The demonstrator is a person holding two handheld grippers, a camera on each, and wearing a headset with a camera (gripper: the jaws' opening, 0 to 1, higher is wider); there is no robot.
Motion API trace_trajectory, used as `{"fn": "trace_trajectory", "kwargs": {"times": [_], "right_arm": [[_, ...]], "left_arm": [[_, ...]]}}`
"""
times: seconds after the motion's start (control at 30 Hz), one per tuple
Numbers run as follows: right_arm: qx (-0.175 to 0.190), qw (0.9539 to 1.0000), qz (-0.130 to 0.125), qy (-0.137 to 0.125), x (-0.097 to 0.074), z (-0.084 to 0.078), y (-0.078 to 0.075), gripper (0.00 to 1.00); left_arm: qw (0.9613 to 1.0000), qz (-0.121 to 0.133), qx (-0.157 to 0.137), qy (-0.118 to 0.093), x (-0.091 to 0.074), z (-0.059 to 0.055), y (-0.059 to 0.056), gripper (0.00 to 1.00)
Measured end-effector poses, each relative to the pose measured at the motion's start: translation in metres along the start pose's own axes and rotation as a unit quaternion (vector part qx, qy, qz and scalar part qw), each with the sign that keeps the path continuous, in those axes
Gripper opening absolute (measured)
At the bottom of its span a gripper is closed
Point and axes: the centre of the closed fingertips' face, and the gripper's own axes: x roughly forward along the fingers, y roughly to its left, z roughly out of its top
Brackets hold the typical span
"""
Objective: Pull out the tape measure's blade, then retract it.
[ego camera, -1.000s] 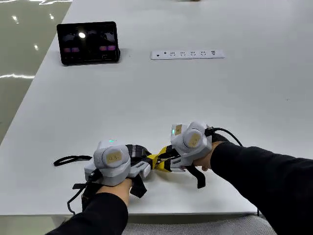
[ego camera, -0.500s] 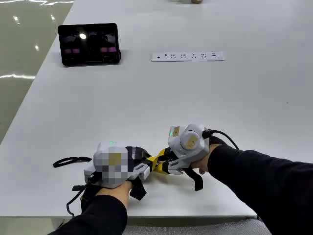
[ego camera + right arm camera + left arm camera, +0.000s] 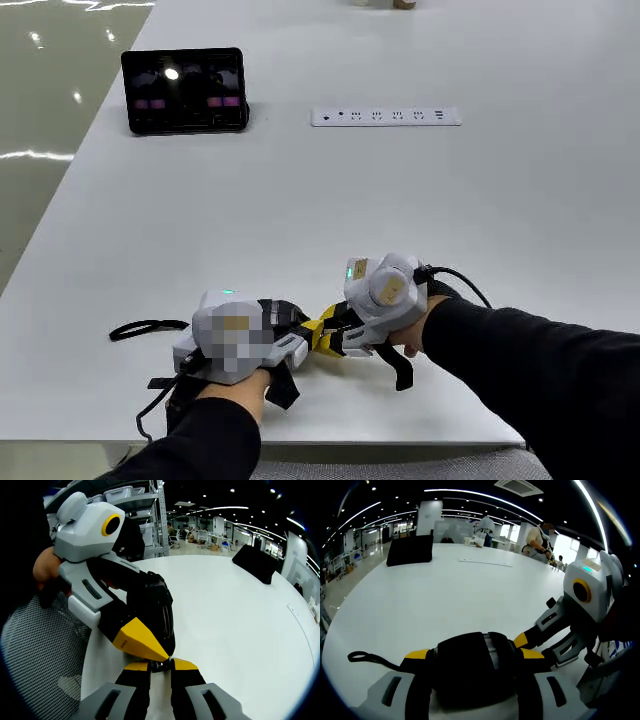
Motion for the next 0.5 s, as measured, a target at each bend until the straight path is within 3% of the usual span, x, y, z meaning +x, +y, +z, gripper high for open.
{"fn": "trace_trajectory", "kwargs": {"times": [0.37, 0.5], "right_arm": [[0.002, 0.9998, -0.017, -0.004, -0.0011, 0.0001, -0.0010, 0.13], [0.006, 0.9997, -0.023, -0.003, -0.0016, 0.0000, -0.0011, 0.13]], "left_arm": [[1.0000, 0.003, 0.005, 0.004, 0.0008, -0.0004, -0.0006, 0.66], [0.9990, 0.014, 0.040, 0.012, 0.0012, -0.0024, -0.0013, 0.66]]}}
